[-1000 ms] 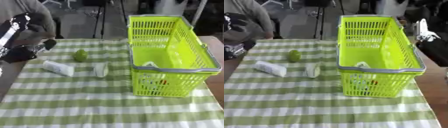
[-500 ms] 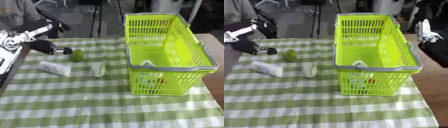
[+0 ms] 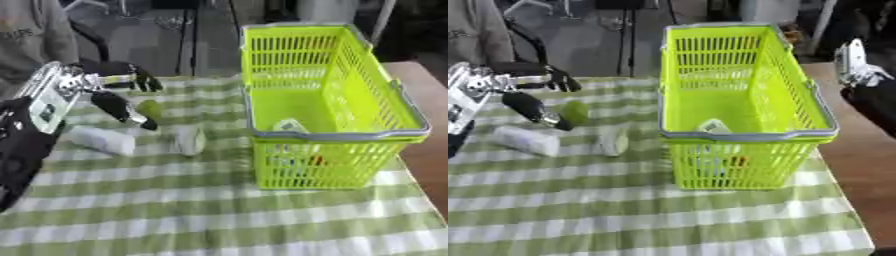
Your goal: Pick up objects on the table and place them in the box.
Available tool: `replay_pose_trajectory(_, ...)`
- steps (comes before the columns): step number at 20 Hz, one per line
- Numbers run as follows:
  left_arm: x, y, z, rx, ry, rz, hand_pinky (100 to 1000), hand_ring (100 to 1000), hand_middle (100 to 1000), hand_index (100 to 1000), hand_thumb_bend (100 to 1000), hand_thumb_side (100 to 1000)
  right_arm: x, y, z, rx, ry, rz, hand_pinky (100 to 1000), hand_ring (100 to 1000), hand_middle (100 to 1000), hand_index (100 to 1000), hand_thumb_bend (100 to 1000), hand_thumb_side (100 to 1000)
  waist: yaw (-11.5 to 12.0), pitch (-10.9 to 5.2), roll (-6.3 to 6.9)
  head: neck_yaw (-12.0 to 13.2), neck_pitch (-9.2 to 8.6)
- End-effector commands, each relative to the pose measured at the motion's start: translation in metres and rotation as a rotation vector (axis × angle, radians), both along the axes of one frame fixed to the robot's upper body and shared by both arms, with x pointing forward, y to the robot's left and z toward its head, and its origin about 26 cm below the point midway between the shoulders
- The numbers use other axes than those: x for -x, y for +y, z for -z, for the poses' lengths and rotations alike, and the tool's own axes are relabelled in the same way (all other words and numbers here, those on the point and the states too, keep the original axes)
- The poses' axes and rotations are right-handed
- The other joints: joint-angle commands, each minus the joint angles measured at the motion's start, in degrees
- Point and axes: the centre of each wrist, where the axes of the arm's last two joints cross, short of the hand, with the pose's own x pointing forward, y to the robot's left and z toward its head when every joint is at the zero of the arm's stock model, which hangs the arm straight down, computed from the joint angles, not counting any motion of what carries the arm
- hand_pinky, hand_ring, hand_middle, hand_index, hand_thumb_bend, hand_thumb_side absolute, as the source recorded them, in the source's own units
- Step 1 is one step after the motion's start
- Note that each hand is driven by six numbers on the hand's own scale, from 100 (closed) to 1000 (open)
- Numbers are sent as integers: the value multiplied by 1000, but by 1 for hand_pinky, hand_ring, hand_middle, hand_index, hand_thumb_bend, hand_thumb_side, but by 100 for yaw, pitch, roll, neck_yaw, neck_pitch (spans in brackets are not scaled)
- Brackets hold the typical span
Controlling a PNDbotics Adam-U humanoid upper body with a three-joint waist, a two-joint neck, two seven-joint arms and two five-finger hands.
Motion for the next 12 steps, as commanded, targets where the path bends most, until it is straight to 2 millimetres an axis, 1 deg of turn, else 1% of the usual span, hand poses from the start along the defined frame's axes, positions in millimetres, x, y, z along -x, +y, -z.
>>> replay_pose_trajectory(1,-7,-3,-2,-9,-16,-4,772,804,790,906,818,692,4,2,-12,13,-38,-22,589,581,636,838,100,516,-34,-45,-9,47,-89)
replay_pose_trajectory(5,-10,-10,15,12,-6,-1,760,794,784,903,806,702,4,2,-13,11,-41,-26,589,581,635,838,100,516,-80,-3,-12,48,-112)
replay_pose_trajectory(8,-11,-13,22,63,-42,-6,736,776,765,893,797,706,4,2,-13,9,-41,-28,588,580,635,838,100,517,-91,17,-16,49,-115)
replay_pose_trajectory(12,-11,-18,27,93,-80,-1,734,774,765,891,796,698,4,3,-13,8,-42,-30,588,580,634,838,100,517,-97,33,-22,58,-118)
